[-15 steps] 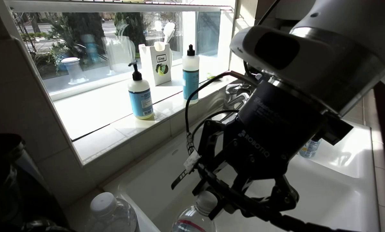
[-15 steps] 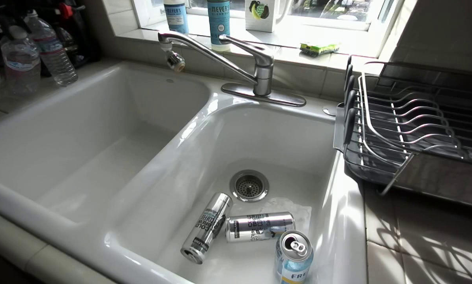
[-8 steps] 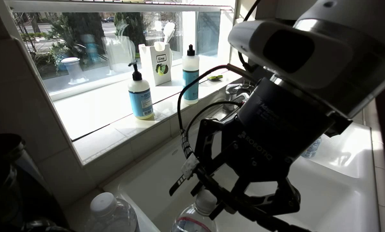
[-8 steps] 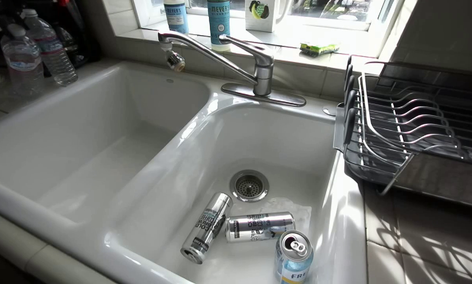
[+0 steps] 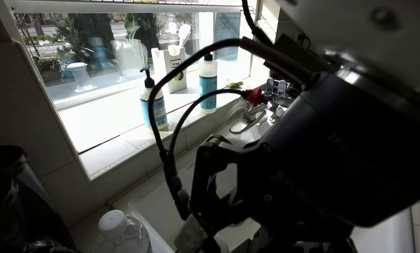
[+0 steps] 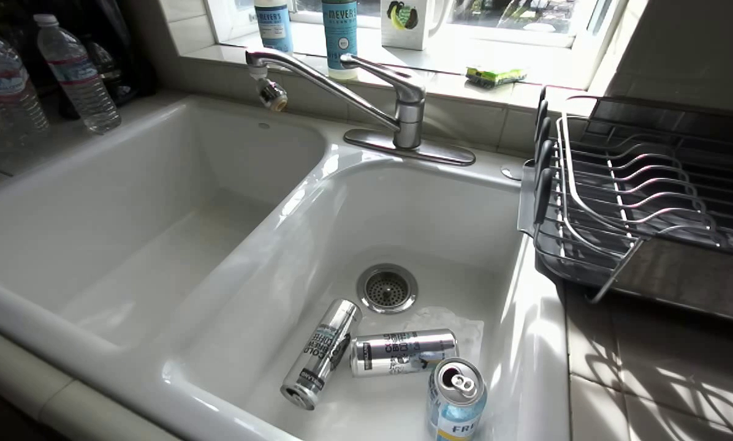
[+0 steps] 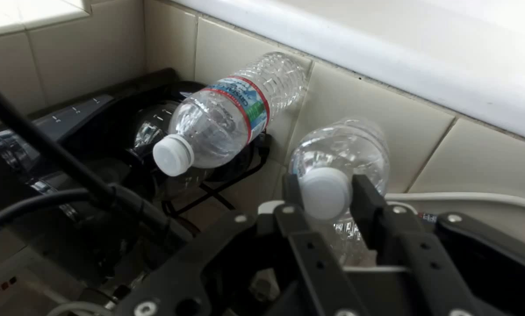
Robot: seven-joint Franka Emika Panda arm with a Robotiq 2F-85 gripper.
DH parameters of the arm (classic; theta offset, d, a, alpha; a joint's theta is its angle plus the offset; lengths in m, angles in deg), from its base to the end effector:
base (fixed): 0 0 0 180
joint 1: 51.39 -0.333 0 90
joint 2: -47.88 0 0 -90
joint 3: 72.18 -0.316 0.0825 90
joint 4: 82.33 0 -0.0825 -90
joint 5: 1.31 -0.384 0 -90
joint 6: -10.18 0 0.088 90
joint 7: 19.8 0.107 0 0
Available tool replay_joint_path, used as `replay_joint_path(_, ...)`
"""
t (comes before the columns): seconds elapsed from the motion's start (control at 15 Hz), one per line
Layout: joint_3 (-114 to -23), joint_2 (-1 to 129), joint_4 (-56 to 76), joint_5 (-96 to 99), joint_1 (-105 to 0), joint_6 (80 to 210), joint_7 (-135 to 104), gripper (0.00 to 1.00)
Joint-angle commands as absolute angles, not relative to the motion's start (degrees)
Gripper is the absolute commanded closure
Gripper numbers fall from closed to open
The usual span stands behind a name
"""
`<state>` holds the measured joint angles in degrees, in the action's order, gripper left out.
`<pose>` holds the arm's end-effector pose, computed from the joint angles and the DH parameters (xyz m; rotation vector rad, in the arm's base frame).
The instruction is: Remove the water bottle from the sink on the left and put it on the left side of the counter.
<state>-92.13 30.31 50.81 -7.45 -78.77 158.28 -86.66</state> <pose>0.3322 0.3743 0.5154 1.6574 2.3982 0.8084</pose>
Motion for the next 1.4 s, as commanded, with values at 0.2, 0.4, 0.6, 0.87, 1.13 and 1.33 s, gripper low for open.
replay_joint_path(0.2, -92.0, 31.8, 49.1, -0.3, -78.9, 157.1, -85.6, 0.92)
replay_joint_path(0.4, -92.2, 33.1, 48.1, 2.1, -78.8, 156.7, -86.3, 0.92)
replay_joint_path(0.6, -92.2, 34.1, 47.5, 3.6, -79.0, 156.7, -86.9, 0.92)
replay_joint_path(0.87, -92.2, 35.3, 46.4, 3.9, -79.2, 156.2, -88.0, 0.92)
replay_joint_path(1.13, -92.3, 36.2, 46.1, 3.5, -79.2, 155.3, -89.3, 0.92)
replay_joint_path(1.33, -92.5, 36.6, 45.5, 3.7, -79.1, 154.1, -89.9, 0.92)
